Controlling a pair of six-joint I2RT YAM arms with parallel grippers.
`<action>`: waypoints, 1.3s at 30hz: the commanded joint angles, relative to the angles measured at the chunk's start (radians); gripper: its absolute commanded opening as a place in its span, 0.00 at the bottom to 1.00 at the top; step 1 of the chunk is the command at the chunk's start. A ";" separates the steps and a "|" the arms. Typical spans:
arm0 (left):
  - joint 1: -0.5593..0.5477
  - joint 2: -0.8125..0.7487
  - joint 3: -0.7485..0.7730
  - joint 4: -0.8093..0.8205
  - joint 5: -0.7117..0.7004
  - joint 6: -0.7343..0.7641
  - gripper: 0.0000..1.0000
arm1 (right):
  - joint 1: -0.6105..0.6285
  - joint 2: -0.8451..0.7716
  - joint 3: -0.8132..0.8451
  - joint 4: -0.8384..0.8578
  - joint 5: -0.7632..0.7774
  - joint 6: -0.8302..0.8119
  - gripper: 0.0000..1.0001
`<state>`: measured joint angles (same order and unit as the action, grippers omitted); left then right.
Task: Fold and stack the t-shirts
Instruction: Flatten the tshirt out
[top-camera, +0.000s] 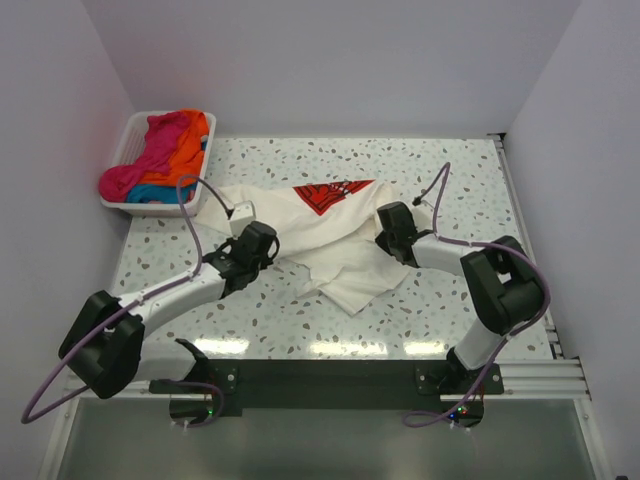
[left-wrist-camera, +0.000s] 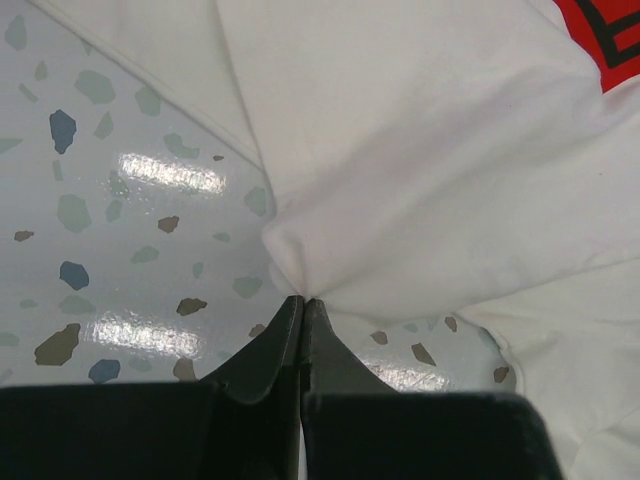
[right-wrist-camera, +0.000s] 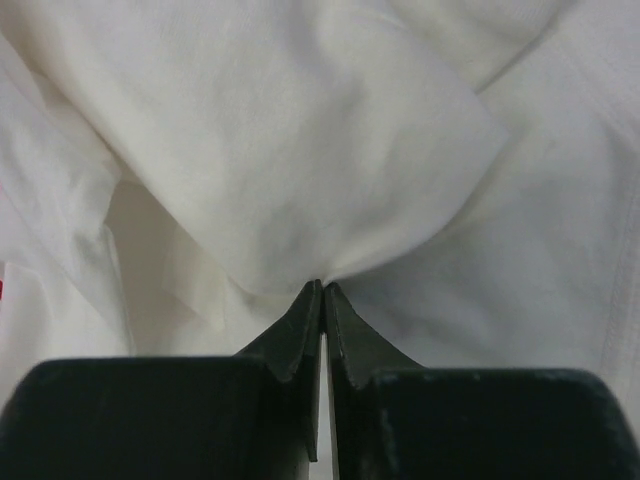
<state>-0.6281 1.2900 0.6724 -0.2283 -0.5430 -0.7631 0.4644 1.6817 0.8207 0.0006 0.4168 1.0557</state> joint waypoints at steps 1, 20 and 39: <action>0.021 -0.057 0.039 -0.022 -0.017 0.027 0.00 | -0.010 -0.029 0.044 0.012 0.046 -0.011 0.02; 0.133 -0.351 0.605 -0.365 -0.069 0.219 0.00 | -0.165 -0.763 0.526 -0.605 0.163 -0.454 0.00; 0.188 -0.073 0.894 -0.128 0.076 0.341 0.00 | -0.168 -0.375 1.063 -0.489 -0.035 -0.724 0.00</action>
<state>-0.4850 1.1065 1.5963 -0.5125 -0.5678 -0.4625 0.3008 1.1721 1.9110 -0.6048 0.4637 0.3943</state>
